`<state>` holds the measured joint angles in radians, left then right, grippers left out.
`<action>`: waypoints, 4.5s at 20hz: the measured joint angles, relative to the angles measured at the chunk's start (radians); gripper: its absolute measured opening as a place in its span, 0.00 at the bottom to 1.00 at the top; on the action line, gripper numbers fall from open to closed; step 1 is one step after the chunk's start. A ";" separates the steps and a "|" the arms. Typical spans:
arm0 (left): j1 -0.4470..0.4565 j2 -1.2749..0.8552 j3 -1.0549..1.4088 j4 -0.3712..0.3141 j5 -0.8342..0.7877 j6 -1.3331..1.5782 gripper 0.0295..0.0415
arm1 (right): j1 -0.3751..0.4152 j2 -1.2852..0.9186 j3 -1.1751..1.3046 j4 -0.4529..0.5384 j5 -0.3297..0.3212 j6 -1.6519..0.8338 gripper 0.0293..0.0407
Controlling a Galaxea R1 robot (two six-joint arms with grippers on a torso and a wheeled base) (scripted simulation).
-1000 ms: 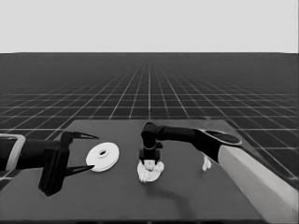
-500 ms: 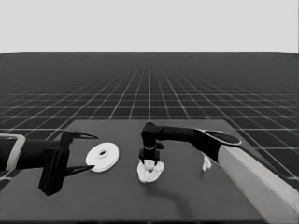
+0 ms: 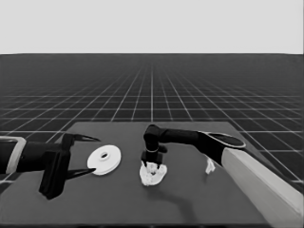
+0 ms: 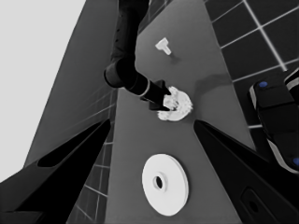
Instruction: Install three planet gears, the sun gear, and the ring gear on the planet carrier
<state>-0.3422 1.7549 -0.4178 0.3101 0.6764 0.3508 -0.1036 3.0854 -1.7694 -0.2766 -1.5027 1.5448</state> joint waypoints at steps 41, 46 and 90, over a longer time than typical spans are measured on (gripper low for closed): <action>0.000 0.000 0.000 0.000 0.000 0.000 0.75 | -0.001 0.000 0.000 0.000 0.000 0.429 0.14; 0.000 0.000 0.000 0.000 0.000 0.000 0.75 | -0.001 0.000 0.000 0.000 0.000 0.482 0.14; 0.000 0.000 0.000 0.000 0.000 0.000 0.75 | 0.082 -0.013 0.056 0.071 -0.036 0.192 0.86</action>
<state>-0.3422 1.7549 -0.4178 0.3101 0.6764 0.3508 -0.0212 3.0725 -1.7138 -0.2060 -1.5387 1.7365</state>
